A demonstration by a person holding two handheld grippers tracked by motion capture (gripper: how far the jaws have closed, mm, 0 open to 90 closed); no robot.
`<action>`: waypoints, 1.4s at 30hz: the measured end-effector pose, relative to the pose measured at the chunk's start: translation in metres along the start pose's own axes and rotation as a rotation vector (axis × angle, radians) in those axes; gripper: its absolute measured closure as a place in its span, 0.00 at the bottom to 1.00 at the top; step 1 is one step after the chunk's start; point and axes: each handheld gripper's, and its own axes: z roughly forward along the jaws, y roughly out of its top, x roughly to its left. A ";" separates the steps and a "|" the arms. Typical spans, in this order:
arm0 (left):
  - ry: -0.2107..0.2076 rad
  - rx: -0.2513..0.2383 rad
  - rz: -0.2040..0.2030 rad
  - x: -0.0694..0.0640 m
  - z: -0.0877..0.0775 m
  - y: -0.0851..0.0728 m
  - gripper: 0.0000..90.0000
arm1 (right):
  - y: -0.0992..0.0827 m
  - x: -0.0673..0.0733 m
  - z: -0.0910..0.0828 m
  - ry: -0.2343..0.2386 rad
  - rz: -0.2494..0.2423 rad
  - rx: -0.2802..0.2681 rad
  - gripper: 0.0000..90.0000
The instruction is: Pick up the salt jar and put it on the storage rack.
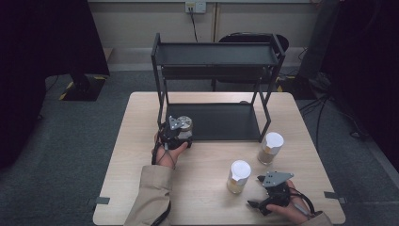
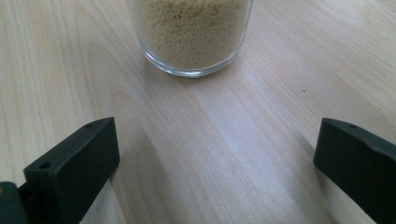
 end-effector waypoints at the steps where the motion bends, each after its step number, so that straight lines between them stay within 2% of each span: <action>1: -0.001 0.000 0.001 0.000 0.001 0.001 0.34 | 0.000 0.000 0.000 0.000 0.000 0.000 0.00; 31: 0.070 -0.005 -0.044 -0.002 0.034 0.013 0.34 | 0.000 0.000 0.000 0.000 0.000 0.000 0.00; 42: 0.084 0.011 -0.042 -0.002 0.041 0.017 0.34 | 0.000 0.000 0.000 0.000 0.000 0.000 0.00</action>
